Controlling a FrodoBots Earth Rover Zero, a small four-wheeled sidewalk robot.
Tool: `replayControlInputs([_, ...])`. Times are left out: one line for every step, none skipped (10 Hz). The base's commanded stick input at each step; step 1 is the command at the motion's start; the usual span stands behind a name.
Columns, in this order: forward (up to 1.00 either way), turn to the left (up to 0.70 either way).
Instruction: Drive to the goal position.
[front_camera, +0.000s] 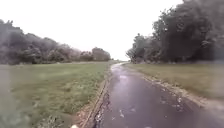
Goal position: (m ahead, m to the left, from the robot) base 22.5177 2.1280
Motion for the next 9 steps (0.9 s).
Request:
replayControlInputs([0.7, 0.0])
replayControlInputs([0.7, 0.0])
replayControlInputs([0.7, 0.0])
replayControlInputs([0.7, 0.0])
replayControlInputs([0.7, 0.0])
replayControlInputs([0.7, -0.09])
replayControlInputs([0.7, -0.21])
replayControlInputs([0.7, -0.33])
replayControlInputs([0.7, -0.34])
